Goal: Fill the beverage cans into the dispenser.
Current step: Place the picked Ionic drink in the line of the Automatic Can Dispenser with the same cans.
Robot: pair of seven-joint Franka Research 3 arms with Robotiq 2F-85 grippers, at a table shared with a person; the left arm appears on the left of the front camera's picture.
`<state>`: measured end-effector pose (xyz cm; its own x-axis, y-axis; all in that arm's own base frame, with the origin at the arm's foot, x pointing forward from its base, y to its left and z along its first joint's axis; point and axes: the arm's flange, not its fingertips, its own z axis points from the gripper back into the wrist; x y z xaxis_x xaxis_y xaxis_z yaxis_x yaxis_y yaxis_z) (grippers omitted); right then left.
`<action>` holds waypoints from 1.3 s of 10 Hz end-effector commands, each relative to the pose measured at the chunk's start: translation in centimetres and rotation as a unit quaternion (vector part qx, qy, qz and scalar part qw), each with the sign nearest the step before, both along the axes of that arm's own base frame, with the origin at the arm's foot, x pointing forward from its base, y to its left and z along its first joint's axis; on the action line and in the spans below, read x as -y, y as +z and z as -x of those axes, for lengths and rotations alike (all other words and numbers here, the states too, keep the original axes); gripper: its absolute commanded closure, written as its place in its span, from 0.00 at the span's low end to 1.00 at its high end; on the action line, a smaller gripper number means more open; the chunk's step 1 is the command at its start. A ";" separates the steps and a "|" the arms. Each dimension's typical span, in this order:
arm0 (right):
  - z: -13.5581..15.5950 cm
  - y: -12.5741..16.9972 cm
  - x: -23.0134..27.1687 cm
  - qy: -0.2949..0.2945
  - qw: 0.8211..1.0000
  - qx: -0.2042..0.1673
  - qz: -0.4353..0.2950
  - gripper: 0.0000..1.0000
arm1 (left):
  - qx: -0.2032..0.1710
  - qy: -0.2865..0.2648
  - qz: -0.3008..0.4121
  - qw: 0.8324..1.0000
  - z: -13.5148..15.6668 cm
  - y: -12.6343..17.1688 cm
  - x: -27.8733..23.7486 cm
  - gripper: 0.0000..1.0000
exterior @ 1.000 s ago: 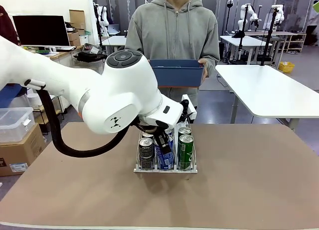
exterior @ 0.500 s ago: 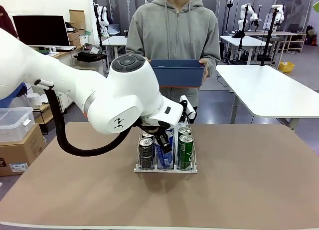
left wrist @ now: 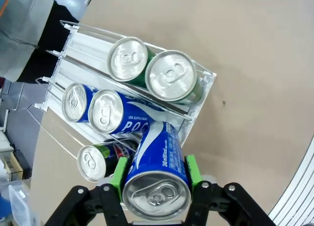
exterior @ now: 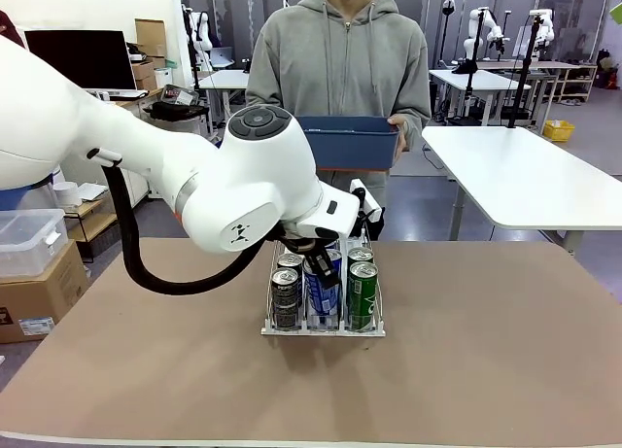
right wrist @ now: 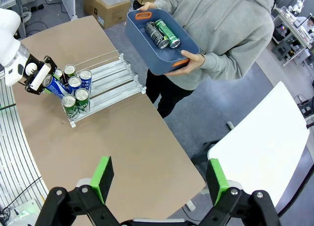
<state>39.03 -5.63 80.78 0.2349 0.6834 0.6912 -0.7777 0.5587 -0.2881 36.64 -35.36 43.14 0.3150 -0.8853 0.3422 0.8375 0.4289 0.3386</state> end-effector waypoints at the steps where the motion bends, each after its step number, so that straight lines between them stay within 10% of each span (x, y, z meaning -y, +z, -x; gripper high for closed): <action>1: 0.1 -0.1 0.0 0.005 1.000 0.000 -0.002 0.00 | 0.019 0.026 -0.013 0.999 -2.0 -0.1 1.1 0.43; 13: 0.1 -0.1 0.0 0.005 1.000 0.000 -0.002 0.00 | -0.033 -0.002 -0.031 0.999 -2.6 -2.9 1.1 0.43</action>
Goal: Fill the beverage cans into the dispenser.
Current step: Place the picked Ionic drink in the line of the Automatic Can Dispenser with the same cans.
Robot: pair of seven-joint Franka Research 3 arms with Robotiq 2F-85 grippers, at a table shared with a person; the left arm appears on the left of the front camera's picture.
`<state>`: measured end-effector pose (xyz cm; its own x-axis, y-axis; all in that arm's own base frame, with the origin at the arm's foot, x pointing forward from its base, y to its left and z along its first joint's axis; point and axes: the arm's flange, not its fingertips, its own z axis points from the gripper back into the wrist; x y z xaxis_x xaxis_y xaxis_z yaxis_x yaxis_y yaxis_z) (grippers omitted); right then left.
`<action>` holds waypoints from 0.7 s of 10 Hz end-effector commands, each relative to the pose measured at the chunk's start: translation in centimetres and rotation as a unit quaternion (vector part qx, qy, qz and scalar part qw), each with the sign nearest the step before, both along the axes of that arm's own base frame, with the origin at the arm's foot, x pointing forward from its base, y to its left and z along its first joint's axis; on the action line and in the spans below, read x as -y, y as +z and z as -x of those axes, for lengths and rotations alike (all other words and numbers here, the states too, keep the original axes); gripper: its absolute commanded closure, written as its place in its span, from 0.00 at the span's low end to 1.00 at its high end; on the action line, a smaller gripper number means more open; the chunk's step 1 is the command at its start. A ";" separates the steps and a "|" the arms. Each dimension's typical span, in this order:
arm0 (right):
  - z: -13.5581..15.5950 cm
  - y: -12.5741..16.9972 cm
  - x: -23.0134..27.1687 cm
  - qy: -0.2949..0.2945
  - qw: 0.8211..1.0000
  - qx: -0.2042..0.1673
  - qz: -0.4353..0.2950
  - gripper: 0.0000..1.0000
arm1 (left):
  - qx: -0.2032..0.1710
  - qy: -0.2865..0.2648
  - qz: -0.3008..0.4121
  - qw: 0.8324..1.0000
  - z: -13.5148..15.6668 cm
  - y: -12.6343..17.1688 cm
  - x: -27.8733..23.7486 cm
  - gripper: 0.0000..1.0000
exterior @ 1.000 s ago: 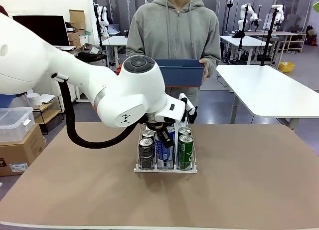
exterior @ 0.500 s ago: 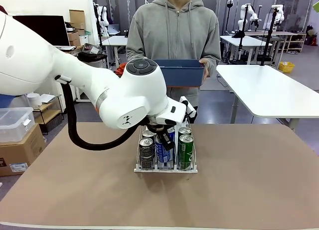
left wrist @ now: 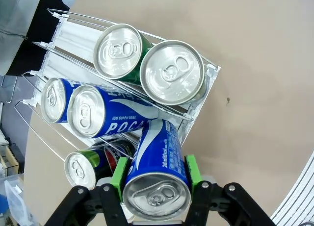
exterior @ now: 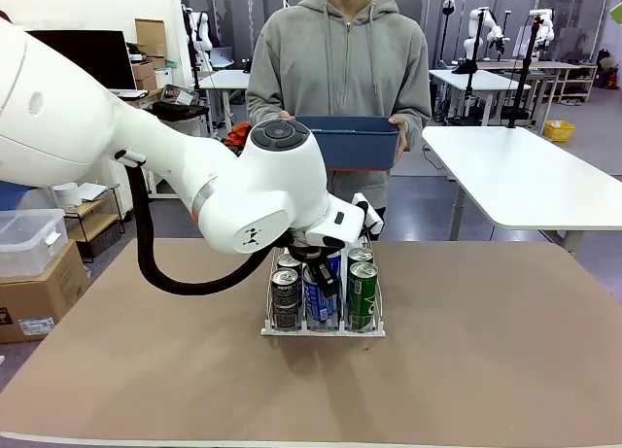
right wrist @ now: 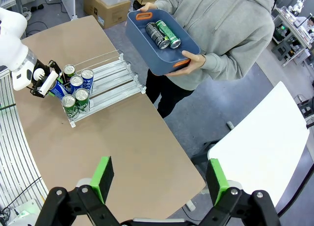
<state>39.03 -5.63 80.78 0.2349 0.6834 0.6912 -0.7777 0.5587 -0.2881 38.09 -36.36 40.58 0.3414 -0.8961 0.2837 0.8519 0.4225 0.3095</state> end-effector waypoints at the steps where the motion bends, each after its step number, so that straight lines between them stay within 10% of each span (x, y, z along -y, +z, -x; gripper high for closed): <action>1: 0.1 -0.1 0.0 0.005 1.000 0.000 -0.002 0.00 | -0.009 -0.003 -0.011 1.000 -1.3 -0.7 0.3 0.43; 7: 0.1 -0.1 0.0 0.005 1.000 0.000 -0.002 0.00 | -0.035 0.003 -0.023 0.999 -3.0 -2.1 0.5 0.43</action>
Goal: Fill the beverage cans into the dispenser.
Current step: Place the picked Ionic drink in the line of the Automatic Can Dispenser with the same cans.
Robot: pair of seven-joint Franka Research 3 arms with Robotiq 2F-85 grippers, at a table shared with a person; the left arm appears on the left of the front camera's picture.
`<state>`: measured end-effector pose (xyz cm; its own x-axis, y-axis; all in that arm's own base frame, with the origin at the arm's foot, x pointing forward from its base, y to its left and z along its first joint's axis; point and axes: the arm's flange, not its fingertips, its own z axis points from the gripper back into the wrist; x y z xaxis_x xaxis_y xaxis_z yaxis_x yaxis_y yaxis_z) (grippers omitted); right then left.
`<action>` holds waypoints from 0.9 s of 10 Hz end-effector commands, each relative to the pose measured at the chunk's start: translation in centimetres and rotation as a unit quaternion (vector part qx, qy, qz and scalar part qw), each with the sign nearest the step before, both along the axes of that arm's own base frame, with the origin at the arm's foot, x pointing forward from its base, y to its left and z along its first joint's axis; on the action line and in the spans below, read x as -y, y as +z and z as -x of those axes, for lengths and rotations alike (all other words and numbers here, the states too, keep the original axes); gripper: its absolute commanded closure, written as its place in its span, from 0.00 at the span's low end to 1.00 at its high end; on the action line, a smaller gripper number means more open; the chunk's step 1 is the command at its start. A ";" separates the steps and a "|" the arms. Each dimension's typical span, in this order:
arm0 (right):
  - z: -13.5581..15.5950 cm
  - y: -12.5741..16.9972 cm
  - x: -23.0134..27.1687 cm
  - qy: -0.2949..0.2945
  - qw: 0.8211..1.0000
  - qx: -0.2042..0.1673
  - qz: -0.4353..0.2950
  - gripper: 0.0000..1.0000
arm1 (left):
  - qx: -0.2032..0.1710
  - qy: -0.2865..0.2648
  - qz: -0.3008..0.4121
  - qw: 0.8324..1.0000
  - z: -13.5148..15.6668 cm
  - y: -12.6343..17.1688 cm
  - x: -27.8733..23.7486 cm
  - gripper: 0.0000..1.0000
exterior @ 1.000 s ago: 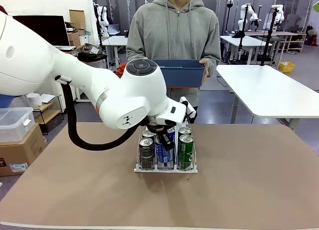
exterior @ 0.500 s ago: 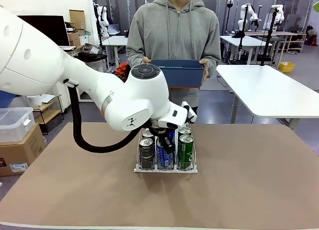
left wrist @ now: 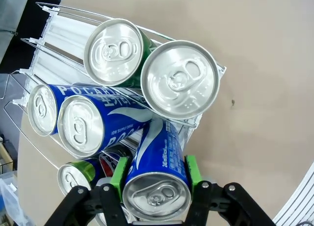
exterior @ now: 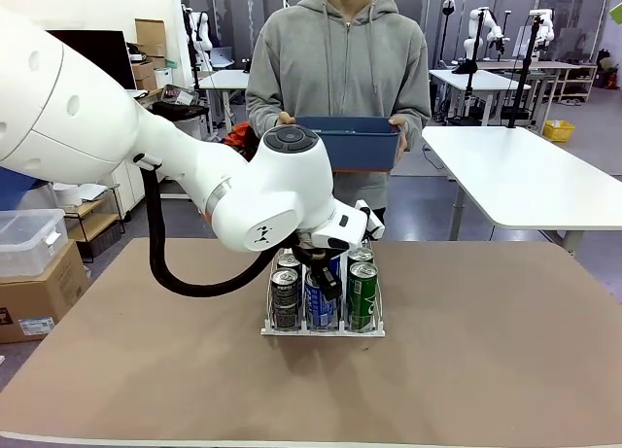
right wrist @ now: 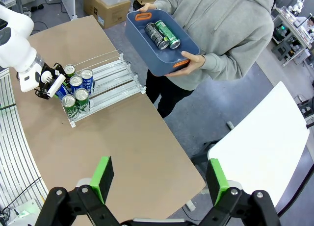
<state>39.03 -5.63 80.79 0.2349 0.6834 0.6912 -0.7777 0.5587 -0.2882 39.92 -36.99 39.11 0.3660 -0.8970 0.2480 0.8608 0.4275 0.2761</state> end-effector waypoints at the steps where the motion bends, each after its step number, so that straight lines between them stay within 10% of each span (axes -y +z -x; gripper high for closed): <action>1: 0.1 -0.1 0.0 0.005 1.000 0.000 -0.002 0.00 | -0.012 -0.005 -0.011 1.000 -1.4 -0.7 0.1 0.43; 4: 0.1 -0.1 0.0 0.005 1.000 0.000 -0.002 0.00 | -0.048 -0.012 0.008 0.999 -2.2 -0.5 0.5 0.43; 7: 0.1 -0.1 0.0 0.005 1.000 0.000 -0.002 0.00 | -0.048 -0.014 0.022 0.999 -1.8 0.8 0.2 0.03; 8: 0.1 -0.1 0.0 0.005 1.000 0.000 -0.002 0.00 | -0.042 -0.011 0.024 0.999 -1.5 1.3 -0.1 0.20; 9: 0.1 -0.1 0.0 0.005 1.000 0.000 -0.002 0.00 | -0.030 -0.004 0.022 0.999 -1.3 1.9 -0.4 0.00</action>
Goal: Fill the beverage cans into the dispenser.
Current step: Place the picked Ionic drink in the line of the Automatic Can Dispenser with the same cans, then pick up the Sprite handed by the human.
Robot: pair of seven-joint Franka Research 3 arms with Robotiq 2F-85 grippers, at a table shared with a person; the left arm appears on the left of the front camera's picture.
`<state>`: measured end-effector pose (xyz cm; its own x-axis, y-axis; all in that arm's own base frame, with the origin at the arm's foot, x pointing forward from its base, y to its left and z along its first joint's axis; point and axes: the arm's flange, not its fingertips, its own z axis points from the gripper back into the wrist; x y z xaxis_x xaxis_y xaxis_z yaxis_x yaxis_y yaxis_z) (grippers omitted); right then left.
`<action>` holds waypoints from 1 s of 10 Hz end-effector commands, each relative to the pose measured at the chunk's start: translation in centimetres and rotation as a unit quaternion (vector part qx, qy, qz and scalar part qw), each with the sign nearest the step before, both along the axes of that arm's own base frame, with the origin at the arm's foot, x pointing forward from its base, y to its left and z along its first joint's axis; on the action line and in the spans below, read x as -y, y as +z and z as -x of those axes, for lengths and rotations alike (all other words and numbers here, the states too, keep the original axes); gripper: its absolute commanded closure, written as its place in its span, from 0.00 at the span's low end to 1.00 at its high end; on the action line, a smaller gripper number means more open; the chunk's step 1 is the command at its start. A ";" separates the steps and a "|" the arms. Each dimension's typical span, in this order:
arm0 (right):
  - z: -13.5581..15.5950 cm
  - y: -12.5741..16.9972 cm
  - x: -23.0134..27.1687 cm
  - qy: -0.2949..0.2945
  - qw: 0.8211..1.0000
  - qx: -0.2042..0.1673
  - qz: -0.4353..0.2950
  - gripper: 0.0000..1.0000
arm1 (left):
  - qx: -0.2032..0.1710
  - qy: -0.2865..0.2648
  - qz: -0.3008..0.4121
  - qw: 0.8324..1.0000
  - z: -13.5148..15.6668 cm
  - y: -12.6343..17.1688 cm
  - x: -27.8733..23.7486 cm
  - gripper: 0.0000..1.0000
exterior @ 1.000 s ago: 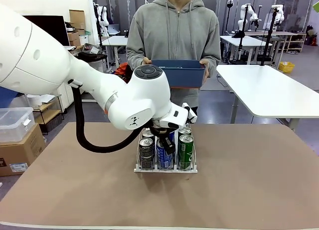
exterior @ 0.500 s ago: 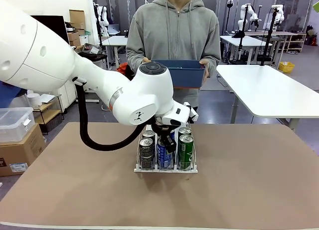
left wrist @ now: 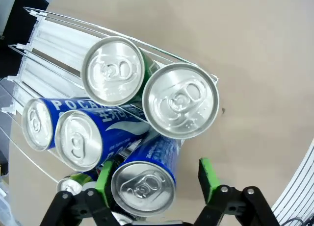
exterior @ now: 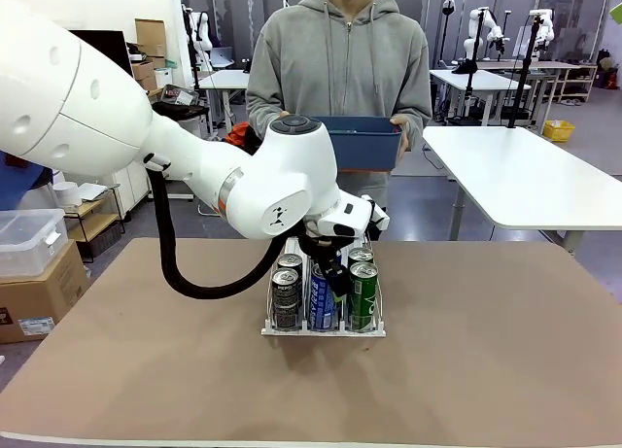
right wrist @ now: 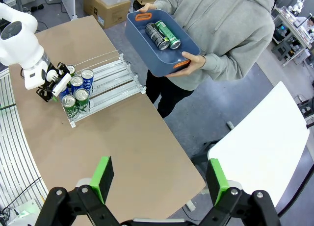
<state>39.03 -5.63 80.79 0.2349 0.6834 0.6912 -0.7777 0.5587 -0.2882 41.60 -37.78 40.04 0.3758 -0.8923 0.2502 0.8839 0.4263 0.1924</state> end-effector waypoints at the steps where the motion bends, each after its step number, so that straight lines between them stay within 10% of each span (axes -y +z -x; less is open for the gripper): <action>1: 0.1 -0.1 0.0 0.005 1.000 0.000 -0.002 0.00 | 0.017 0.008 0.010 1.000 0.7 1.7 -1.4 0.00; 6: 0.1 -0.1 0.0 0.005 1.000 0.000 -0.002 0.00 | 0.074 0.042 0.032 0.996 3.0 4.8 -2.1 0.00; 10: 0.1 -0.1 0.0 0.005 1.000 0.000 -0.002 0.00 | 0.048 0.014 0.019 0.999 1.3 5.0 -1.3 0.00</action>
